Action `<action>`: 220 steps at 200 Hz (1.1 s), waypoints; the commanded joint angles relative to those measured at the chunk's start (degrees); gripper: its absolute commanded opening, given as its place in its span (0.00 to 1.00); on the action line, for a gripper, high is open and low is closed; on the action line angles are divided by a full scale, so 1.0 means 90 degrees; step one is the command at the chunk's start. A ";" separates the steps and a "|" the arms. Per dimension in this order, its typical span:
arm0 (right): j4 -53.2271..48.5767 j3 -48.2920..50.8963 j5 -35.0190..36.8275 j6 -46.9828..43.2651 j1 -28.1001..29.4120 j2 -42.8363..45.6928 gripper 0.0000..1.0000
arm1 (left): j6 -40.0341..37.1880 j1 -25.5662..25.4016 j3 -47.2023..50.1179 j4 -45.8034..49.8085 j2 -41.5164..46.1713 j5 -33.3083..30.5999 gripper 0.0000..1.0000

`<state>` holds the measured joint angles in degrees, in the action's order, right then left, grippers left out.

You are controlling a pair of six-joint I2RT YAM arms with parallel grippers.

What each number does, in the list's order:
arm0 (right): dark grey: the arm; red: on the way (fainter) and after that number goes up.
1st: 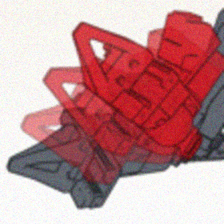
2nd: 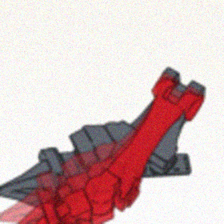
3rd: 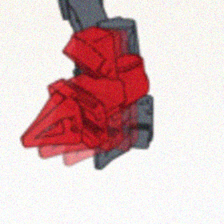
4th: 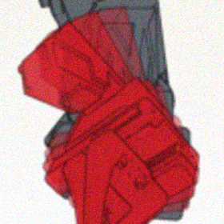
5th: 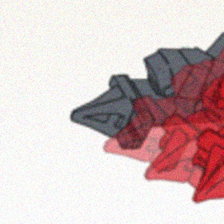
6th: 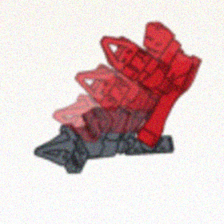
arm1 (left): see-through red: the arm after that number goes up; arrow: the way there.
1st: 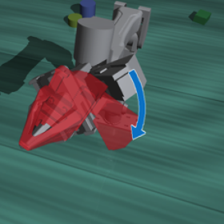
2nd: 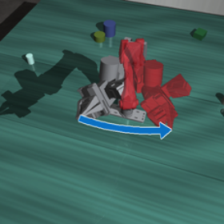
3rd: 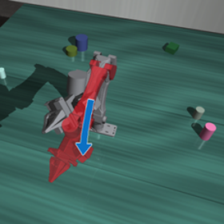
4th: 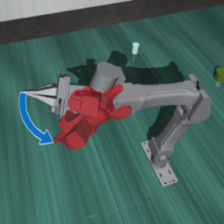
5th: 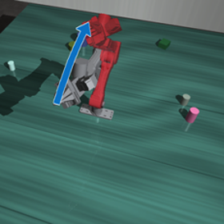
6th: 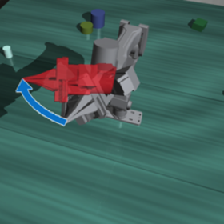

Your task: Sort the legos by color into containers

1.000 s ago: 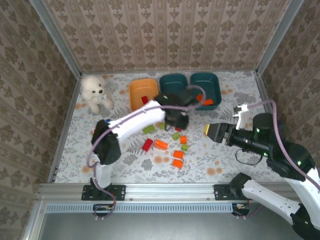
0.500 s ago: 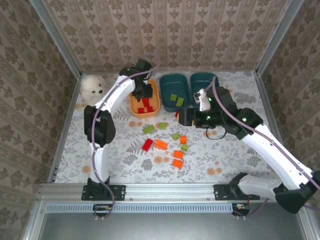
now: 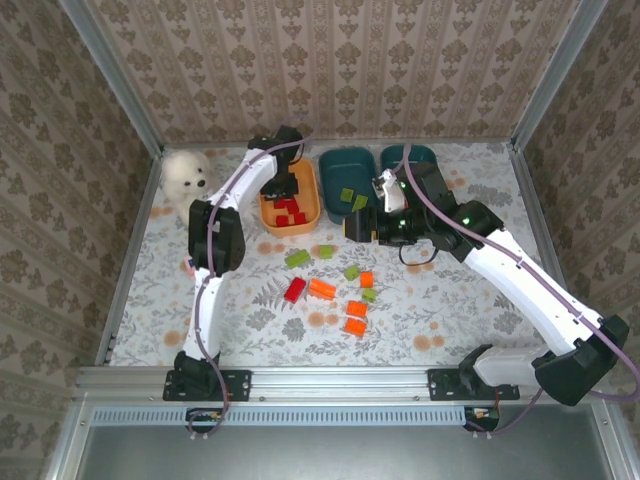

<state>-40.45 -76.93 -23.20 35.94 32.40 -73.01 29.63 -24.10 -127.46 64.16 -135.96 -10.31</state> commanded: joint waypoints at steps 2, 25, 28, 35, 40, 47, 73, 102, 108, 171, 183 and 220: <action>0.0058 0.0028 -0.0214 -0.0067 -0.0066 0.0008 0.65 | 0.0192 0.0071 -0.0022 0.0149 -0.0066 -0.0148 0.23; 0.0038 0.0051 -0.0225 -0.0067 -0.0103 0.0034 0.65 | 0.0251 0.0089 -0.0037 0.0205 -0.0217 -0.0103 0.26; 0.0038 0.0065 -0.0225 -0.0068 -0.0111 0.0037 0.65 | 0.0253 0.0090 -0.0022 0.0206 -0.0235 -0.0103 0.26; 0.0040 0.0072 -0.0227 -0.0068 -0.0121 0.0054 0.65 | 0.0271 0.0090 -0.0027 0.0207 -0.0277 -0.0078 0.26; 0.0041 0.0078 -0.0225 -0.0064 -0.0131 0.0063 0.65 | 0.0277 0.0088 -0.0036 0.0206 -0.0300 -0.0076 0.26; 0.0041 0.0105 -0.0227 -0.0058 -0.0138 0.0080 0.65 | 0.0282 0.0090 -0.0055 0.0205 -0.0345 -0.0049 0.26; 0.0069 0.0205 -0.0225 -0.0011 -0.0172 0.0152 0.65 | 0.0301 0.0090 -0.0244 0.0303 -0.0527 -0.0035 0.31; 0.0057 0.0285 -0.0235 -0.0008 -0.0185 0.0174 0.66 | 0.0304 0.0080 -0.0353 0.0356 -0.0552 -0.0047 0.45; 0.0050 0.0303 -0.0232 -0.0012 -0.0192 0.0173 0.66 | 0.0295 0.0070 -0.0382 0.0355 -0.0522 -0.0065 0.47; -0.0471 0.0044 0.0190 -0.0730 -0.0111 -0.0185 0.65 | 0.0272 -0.0062 -0.0866 0.0374 0.0175 -0.0113 0.59; -0.0654 -0.0076 0.0340 -0.1030 0.0027 -0.0349 0.65 | 0.0305 -0.0068 -0.0882 0.0342 0.0467 -0.0097 0.61; -0.1045 -0.0377 0.0886 -0.2291 0.0908 -0.1094 0.66 | 0.0523 0.0010 0.0117 -0.0270 0.1943 0.0376 0.63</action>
<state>-45.30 -77.58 -19.68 25.50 35.64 -78.63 32.25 -24.43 -131.72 65.19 -131.04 -9.87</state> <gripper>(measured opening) 0.648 0.630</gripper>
